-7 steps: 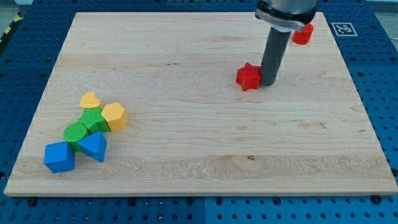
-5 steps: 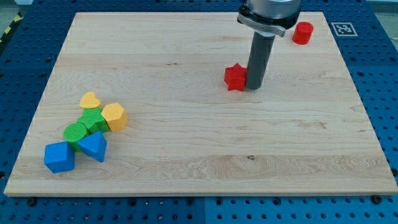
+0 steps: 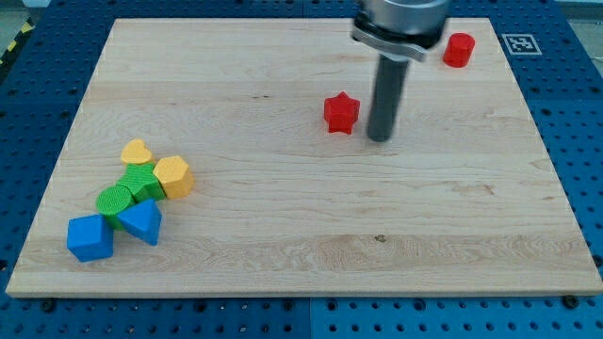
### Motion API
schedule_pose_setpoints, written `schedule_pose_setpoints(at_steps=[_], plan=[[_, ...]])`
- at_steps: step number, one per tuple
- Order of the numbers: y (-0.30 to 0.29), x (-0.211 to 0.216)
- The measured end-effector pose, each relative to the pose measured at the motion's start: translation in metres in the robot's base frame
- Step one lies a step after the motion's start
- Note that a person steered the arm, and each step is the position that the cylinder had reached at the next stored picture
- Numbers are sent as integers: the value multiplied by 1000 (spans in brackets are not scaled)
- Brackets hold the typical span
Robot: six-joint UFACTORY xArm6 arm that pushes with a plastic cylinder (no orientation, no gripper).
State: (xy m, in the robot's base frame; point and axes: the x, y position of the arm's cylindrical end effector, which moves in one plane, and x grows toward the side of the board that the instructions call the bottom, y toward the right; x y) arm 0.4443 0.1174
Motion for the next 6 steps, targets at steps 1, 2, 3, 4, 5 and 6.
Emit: schedule_pose_setpoints(at_steps=[1, 2, 3, 4, 5, 6], plan=[[97, 10], [184, -23], [227, -67], [226, -111], [214, -159], [213, -164]])
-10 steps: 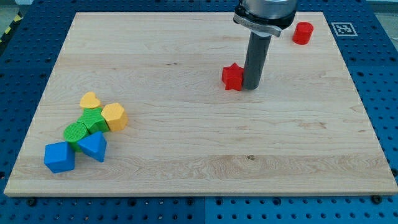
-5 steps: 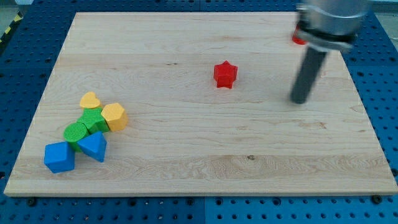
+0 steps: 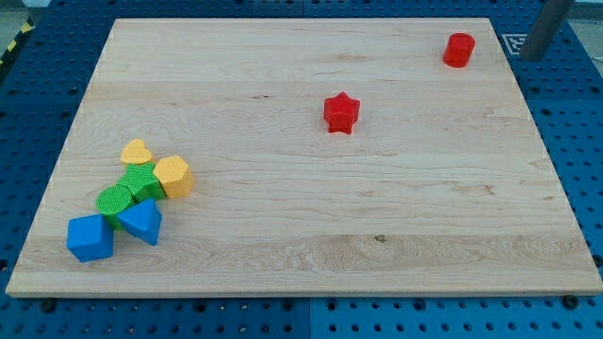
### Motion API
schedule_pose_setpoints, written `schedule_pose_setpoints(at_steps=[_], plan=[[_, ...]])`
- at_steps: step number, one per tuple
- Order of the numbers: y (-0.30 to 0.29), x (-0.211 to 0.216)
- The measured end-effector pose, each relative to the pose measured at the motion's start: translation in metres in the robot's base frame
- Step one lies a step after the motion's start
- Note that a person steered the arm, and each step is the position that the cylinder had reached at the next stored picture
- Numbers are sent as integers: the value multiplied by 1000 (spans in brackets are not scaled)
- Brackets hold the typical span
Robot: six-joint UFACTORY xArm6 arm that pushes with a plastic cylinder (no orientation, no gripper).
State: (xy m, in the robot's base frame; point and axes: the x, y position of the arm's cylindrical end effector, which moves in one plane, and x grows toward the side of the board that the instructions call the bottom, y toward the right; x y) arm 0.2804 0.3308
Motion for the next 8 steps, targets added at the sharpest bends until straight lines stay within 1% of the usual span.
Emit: schedule_pose_setpoints(at_steps=[1, 3, 5, 7, 8], plan=[[-34, -8], [-105, -10], [-138, -39], [-160, -35], [-160, -21]])
